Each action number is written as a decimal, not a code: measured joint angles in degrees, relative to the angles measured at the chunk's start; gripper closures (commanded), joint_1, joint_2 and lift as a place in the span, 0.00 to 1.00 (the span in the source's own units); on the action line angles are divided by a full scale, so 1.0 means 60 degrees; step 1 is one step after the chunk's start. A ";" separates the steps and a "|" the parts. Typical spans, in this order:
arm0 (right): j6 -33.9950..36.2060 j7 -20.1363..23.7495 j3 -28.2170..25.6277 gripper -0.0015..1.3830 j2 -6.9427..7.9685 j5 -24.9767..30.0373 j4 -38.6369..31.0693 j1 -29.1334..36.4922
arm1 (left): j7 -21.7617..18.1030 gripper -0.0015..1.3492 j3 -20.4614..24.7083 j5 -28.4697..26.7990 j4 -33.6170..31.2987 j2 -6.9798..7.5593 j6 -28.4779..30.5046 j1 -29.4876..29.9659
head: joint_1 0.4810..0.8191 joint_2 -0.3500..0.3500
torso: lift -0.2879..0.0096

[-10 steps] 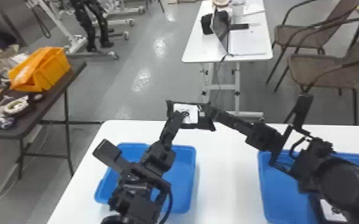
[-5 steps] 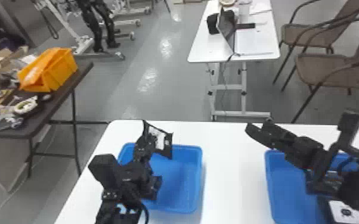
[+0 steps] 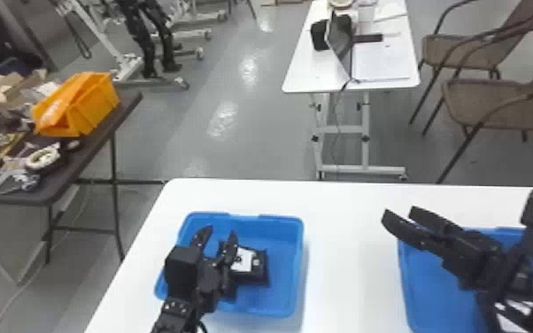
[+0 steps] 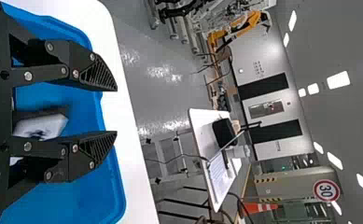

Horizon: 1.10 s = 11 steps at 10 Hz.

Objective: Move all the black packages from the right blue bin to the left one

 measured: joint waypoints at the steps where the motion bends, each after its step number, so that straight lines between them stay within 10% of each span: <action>1: 0.0010 -0.0093 -0.0116 0.24 0.0015 0.0340 -0.0245 0.0166 | -0.0027 0.01 0.0075 0.0492 -0.0047 -0.0094 -0.0248 0.0002 | 0.63 0.86 | 0.83; 7: 0.0213 -0.0807 -0.1887 0.24 0.0682 0.3729 -0.2141 0.1994 | 0.0112 0.01 -0.0476 0.4110 -0.1774 0.0160 -0.0255 -0.0516 | 0.63 0.59 | 0.83; 11: 0.0243 -0.0575 -0.2221 0.24 0.0196 0.4626 -0.0964 0.1799 | 0.0107 0.01 -0.0473 0.4333 -0.1943 0.0150 -0.0086 -0.0508 | 0.63 0.50 | 0.83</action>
